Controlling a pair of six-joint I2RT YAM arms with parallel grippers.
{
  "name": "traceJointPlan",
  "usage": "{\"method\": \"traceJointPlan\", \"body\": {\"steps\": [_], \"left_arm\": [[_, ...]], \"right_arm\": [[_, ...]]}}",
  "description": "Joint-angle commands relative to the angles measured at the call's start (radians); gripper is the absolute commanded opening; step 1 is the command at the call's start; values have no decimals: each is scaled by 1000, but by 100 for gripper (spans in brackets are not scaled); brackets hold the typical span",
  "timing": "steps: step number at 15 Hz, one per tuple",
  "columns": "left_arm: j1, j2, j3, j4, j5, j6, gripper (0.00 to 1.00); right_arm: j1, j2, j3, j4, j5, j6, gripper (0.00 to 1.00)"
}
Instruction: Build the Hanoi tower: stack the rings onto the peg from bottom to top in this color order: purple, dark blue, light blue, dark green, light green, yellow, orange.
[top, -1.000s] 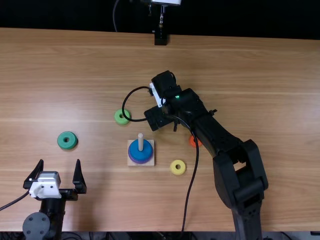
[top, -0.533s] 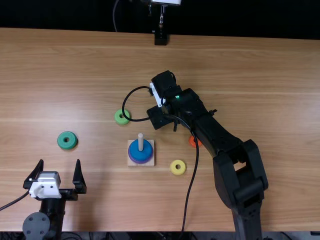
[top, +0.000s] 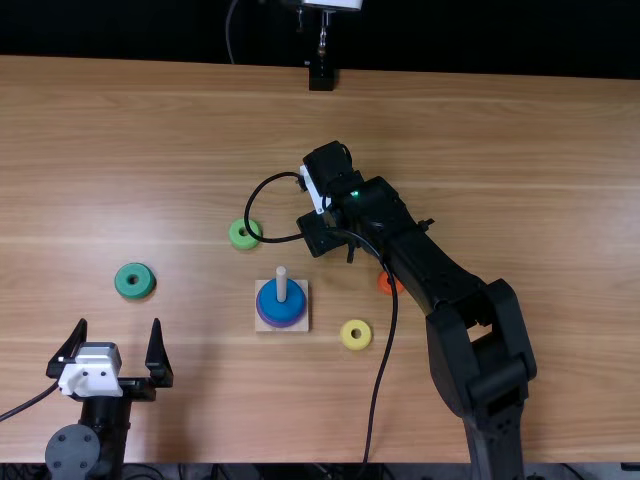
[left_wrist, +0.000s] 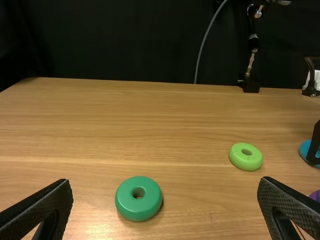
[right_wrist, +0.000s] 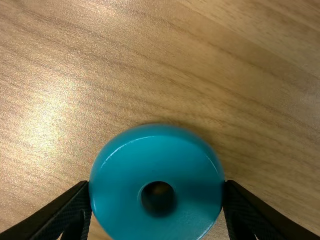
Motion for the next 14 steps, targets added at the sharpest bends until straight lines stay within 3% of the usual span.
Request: {"method": "traceJointPlan", "body": {"steps": [1,9,12,14], "left_arm": [[-4,-11,-33,-2,0,5,100],[-4,-11,-33,-2,0,5,100],[-4,-11,-33,-2,-1,5,100],[-6,-11,-33,-2,0,3,100]], "right_arm": [[-2,2,14,-2,-1,8,0],[-5,-78,16,-197,-2,6,0],[-3,-188,14,-247,-34,6,0],[-3,-265,19,-298,-34,6,0]]}}
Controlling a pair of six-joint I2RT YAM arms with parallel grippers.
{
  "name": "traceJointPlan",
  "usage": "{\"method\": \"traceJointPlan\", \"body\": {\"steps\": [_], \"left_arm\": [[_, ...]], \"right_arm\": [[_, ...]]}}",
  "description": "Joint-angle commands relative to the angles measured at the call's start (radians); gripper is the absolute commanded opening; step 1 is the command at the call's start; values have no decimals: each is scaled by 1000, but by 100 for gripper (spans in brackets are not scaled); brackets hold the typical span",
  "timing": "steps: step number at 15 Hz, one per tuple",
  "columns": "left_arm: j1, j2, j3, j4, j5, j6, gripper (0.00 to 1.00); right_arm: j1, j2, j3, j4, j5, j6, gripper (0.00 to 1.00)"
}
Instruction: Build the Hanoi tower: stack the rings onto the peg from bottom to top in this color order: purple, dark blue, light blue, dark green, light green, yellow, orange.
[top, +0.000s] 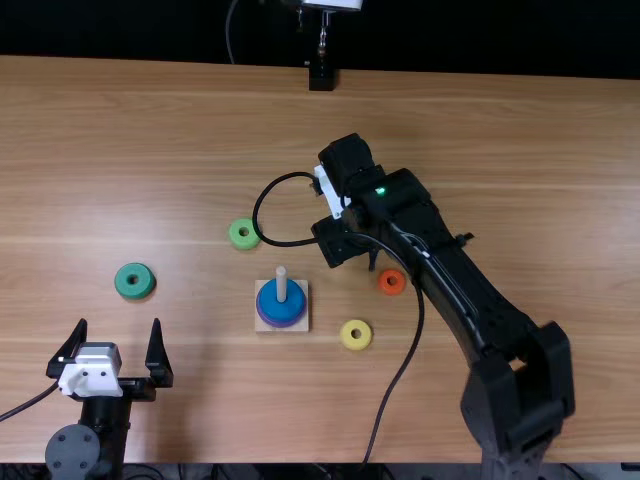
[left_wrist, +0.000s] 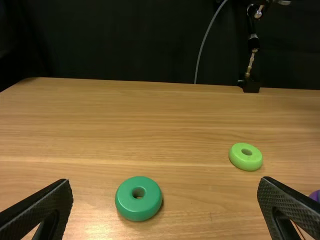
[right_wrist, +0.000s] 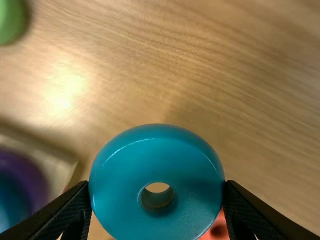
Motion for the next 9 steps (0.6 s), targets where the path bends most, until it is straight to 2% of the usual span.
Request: {"method": "traceJointPlan", "body": {"steps": [1,6,9], "left_arm": [[-4,-11,-33,-2,-1,5,100],[-4,-11,-33,-2,-1,5,100],[-6,-11,-33,-2,-1,5,100]], "right_arm": [[-2,-68,3,-19,-12,4,0],[6,-143,48,-114,-15,-3,0],[55,-143,130,-208,-25,-2,0]]}}
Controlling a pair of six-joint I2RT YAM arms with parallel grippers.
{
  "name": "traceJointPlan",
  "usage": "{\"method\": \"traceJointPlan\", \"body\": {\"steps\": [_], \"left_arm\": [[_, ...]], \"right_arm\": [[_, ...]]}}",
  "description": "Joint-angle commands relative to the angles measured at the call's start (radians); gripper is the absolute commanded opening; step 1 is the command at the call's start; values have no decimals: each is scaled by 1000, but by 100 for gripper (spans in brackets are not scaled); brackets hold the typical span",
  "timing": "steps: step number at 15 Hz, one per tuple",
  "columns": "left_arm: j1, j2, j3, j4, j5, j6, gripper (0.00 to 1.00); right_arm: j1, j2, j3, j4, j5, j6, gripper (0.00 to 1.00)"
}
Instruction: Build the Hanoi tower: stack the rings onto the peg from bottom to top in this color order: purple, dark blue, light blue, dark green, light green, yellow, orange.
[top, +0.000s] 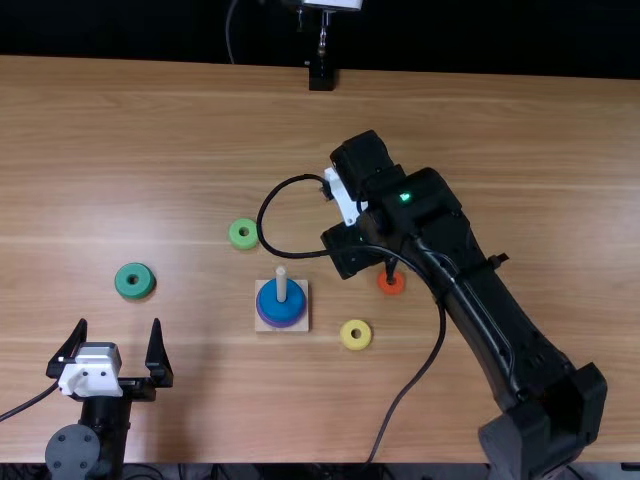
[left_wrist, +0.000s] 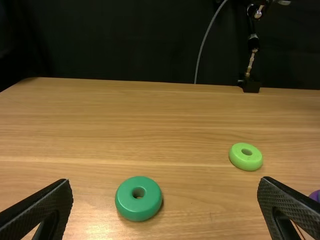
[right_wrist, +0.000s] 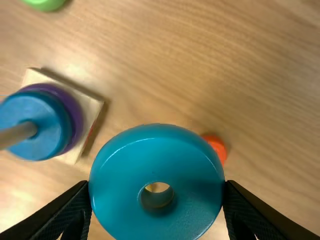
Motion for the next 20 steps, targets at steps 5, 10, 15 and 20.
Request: {"method": "traceJointPlan", "body": {"steps": [5,10,15,20], "left_arm": [[-4,-11,-33,-2,-1,5,100],[-4,-11,-33,-2,-1,5,100],[-4,-11,-33,-2,-1,5,100],[-4,-11,-33,-2,-1,5,100]], "right_arm": [[101,-44,159,-72,-16,-1,0],[153,-42,205,-74,-18,1,0],[175,-36,263,-76,-23,1,0],[242,-33,265,-74,-27,56,0]]}}
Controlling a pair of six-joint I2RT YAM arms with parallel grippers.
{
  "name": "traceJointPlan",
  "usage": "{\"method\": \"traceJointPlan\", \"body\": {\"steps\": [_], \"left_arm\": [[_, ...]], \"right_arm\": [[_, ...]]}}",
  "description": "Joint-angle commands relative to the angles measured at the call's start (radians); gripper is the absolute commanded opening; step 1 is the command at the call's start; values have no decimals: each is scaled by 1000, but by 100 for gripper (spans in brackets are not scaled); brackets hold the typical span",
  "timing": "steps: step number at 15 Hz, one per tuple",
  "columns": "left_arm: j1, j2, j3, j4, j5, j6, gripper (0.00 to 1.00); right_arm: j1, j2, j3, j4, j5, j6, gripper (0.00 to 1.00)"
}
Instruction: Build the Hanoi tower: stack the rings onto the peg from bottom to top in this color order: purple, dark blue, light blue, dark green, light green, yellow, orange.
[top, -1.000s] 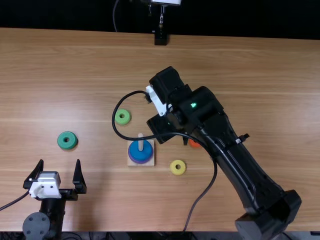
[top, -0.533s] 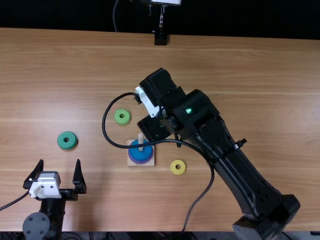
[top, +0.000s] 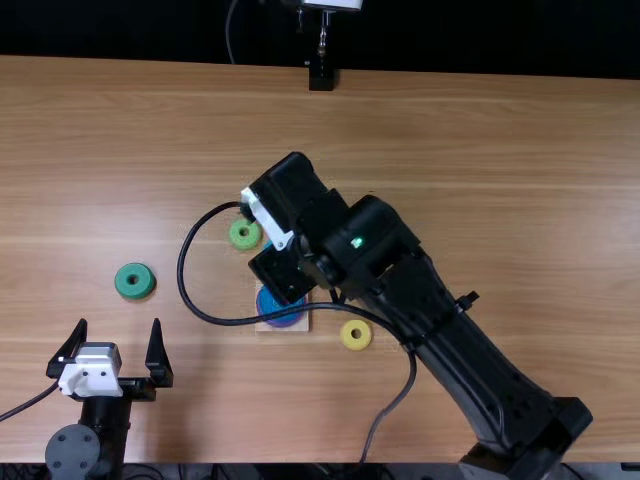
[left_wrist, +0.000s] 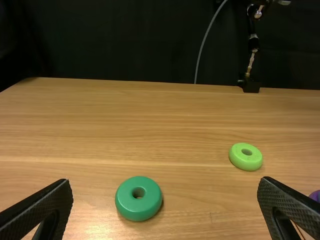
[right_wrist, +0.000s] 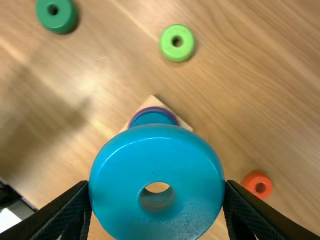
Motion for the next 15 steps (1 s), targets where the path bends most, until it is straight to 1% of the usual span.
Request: {"method": "traceJointPlan", "body": {"steps": [1,15], "left_arm": [[-4,-11,-33,-2,0,5,100],[-6,-11,-33,-2,0,5,100]], "right_arm": [[5,-30,33,1,-7,36,0],[4,-38,19,5,-7,42,0]]}}
